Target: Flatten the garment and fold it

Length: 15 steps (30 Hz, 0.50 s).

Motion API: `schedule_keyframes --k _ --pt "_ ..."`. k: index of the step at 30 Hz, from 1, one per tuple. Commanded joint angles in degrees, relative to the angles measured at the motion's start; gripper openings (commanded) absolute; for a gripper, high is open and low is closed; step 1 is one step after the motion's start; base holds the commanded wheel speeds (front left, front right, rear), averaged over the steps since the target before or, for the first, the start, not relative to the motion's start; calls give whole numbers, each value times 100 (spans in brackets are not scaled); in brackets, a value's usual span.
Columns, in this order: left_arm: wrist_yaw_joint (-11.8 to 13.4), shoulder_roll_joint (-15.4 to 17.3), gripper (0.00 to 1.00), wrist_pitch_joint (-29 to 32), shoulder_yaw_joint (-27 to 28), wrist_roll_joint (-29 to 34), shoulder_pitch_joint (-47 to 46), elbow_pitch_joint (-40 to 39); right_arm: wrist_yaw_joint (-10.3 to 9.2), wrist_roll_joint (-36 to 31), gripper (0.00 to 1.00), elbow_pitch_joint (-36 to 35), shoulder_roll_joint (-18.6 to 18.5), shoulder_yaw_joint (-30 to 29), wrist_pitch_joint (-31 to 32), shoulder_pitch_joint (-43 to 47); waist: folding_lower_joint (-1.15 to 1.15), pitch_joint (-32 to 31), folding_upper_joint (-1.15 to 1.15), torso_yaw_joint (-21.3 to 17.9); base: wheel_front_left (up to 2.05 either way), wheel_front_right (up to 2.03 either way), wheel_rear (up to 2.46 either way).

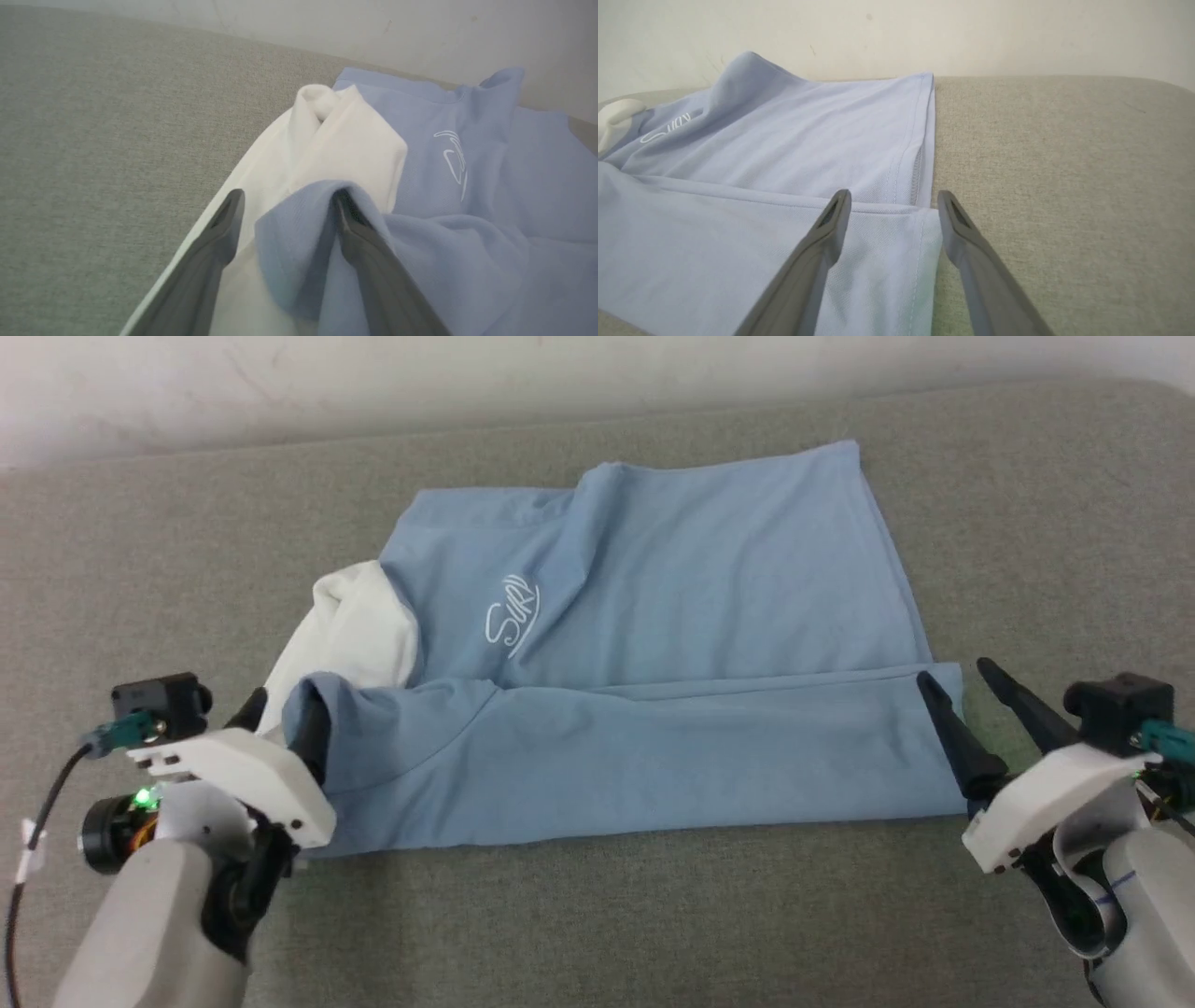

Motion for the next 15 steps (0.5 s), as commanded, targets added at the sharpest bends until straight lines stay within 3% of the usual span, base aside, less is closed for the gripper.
schedule_keyframes --k 1,6,13,15 --pt "4 101 100 60 49 -43 147 -105 -11 -79 100 -111 -22 -75 -114 152 0 -216 0 10 0 0 0" --pt "-21 593 100 793 42 -120 528 -833 -11 -357 100 -829 59 -520 -217 688 0 -449 0 -20 0 0 0" --pt "-61 1200 100 2368 -99 -519 998 -1888 -11 -730 100 -1958 317 -1061 309 1381 0 -526 0 -116 0 0 0" --pt "27 1278 100 2728 -144 -611 1141 -2020 -11 -810 100 -2209 397 -1117 462 1494 0 -511 0 -175 0 0 0"
